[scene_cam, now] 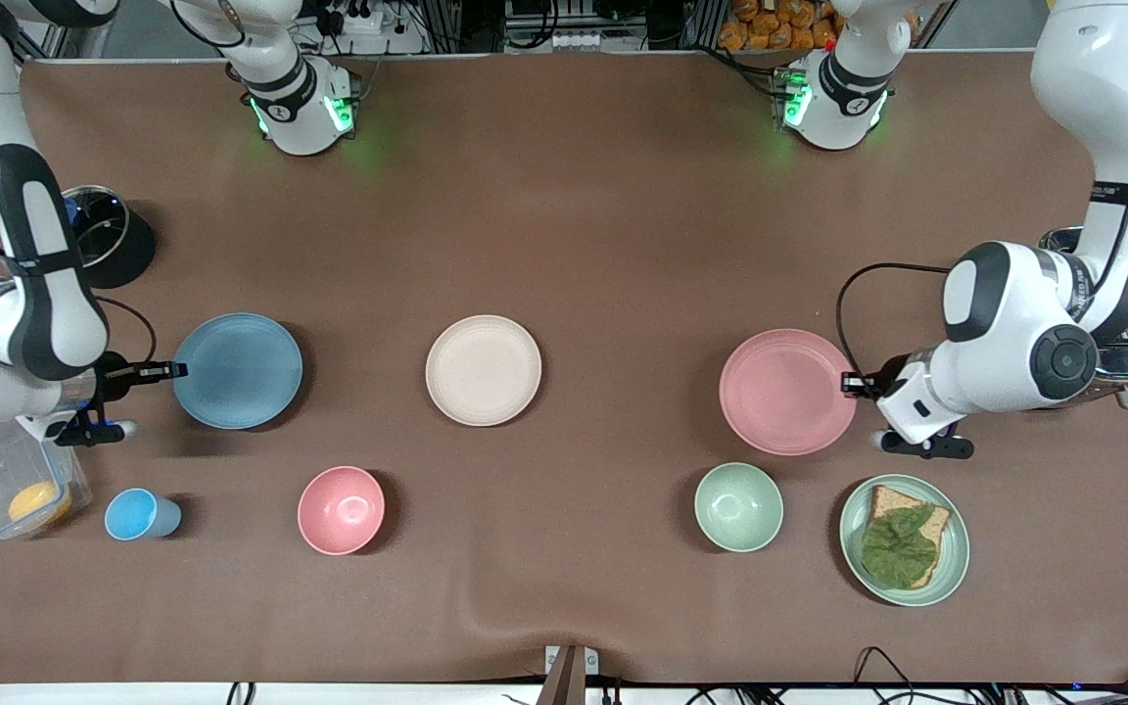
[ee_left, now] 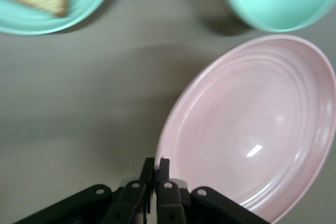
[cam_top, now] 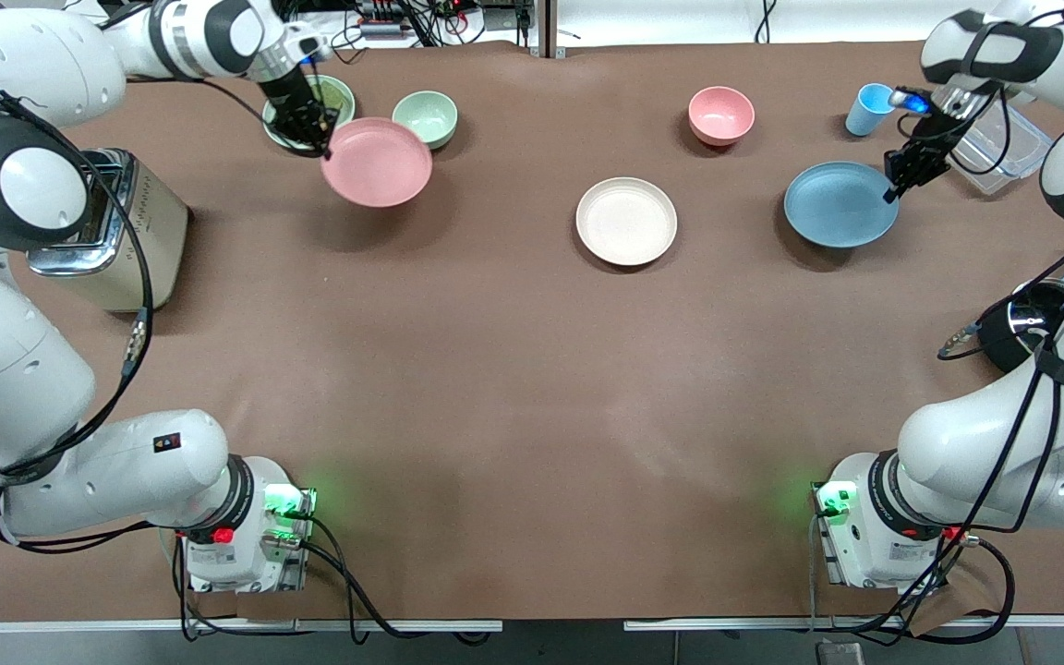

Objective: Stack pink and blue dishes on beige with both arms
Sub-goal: 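Carry the pink plate onto the beige plate with the left gripper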

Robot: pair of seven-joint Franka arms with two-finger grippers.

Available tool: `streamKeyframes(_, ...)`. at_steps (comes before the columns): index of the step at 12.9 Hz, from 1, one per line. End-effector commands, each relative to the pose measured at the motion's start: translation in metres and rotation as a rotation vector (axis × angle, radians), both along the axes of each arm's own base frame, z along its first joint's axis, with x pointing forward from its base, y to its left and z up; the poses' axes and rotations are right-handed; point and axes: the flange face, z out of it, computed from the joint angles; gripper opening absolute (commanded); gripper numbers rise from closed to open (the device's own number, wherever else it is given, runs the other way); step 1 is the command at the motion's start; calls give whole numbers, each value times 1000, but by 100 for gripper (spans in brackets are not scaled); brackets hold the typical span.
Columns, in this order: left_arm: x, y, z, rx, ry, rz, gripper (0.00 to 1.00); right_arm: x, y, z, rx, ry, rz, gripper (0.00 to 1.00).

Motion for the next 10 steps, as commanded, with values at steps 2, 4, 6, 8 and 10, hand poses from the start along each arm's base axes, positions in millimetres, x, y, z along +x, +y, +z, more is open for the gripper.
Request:
streamKeyframes(2, -15, -109, 31, -23, 9, 37, 0, 21, -7, 50, 35, -38, 48, 0)
streamKeyframes(4, -33, -184, 35, -18, 24, 82, 0, 27, -10, 65, 51, -77, 102, 0)
streamKeyframes(6, -62, -251, 27, 1, 58, 125, 0, 32, -11, 87, 60, -78, 114, 0)
streamKeyframes(8, -88, -306, 13, -4, 79, 154, 0, 35, -8, 98, 69, -78, 117, 0)
streamKeyframes(10, -109, -346, -6, -26, 78, 155, 0, 35, -4, 104, 94, -86, 108, 0)
